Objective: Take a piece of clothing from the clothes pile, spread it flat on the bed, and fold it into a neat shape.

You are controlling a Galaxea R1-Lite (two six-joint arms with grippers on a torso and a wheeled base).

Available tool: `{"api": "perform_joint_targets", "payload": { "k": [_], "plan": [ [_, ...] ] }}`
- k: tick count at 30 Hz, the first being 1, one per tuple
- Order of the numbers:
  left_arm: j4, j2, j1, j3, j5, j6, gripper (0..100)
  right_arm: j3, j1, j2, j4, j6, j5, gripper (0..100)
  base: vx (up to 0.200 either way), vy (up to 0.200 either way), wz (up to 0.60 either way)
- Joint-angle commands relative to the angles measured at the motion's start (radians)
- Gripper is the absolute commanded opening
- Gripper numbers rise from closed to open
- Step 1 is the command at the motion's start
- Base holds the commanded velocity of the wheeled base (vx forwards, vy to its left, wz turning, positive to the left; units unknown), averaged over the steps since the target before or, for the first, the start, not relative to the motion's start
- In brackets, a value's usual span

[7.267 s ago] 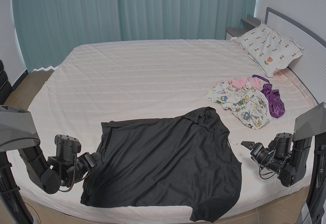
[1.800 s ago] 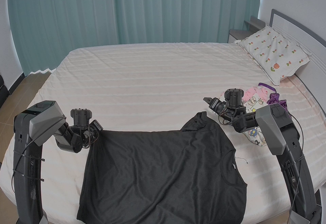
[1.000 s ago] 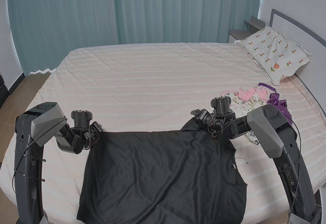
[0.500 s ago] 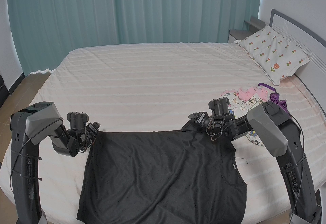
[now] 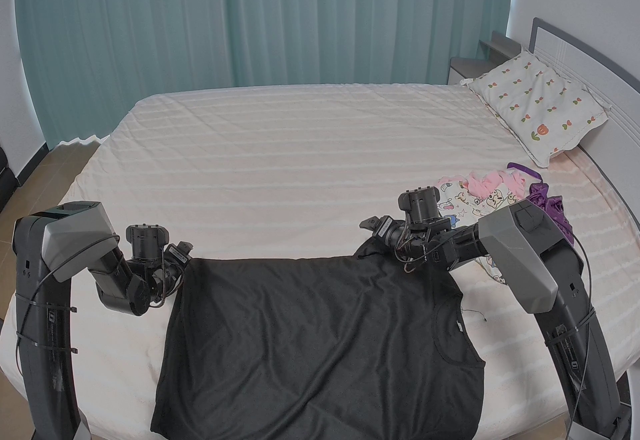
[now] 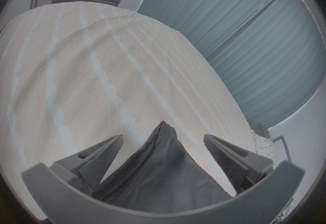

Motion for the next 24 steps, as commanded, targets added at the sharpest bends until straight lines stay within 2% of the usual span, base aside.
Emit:
{"api": "perform_joint_targets", "payload": {
  "k": [1,2,4,6,10,14,19,24],
  "plan": [
    [-0.001,-0.005,0.0,0.003,0.0,-0.007,100,-0.13,-0.005,0.037,-0.033,0.092,0.014,100,0.0,0.0,0.0],
    [-0.001,-0.005,0.0,0.003,0.0,-0.007,100,-0.13,-0.005,0.036,-0.04,0.101,0.019,100,0.0,0.0,0.0],
    [-0.001,-0.007,0.0,0.005,0.002,-0.01,100,-0.13,-0.013,0.026,-0.184,0.137,0.068,100,0.0,0.0,0.0],
    [-0.003,-0.009,0.0,0.011,0.002,-0.025,100,-0.13,-0.02,0.029,-0.248,0.133,0.072,100,0.0,0.0,0.0],
    [-0.043,-0.007,0.0,0.02,0.002,-0.031,100,-0.13,-0.034,0.025,-0.149,0.113,0.057,100,0.0,0.0,0.0],
    [-0.074,-0.005,0.0,0.04,0.0,-0.03,100,-0.13,-0.048,0.022,-0.13,0.08,0.029,100,0.0,0.0,0.0],
    [-0.081,-0.005,0.0,0.045,0.0,-0.03,100,-0.035,-0.06,-0.01,-0.087,-0.034,0.023,100,0.0,0.0,0.0],
    [-0.081,-0.005,0.0,0.045,-0.001,-0.03,100,0.014,-0.057,-0.046,-0.046,-0.038,0.022,100,0.0,0.0,0.0]
  ]
}}
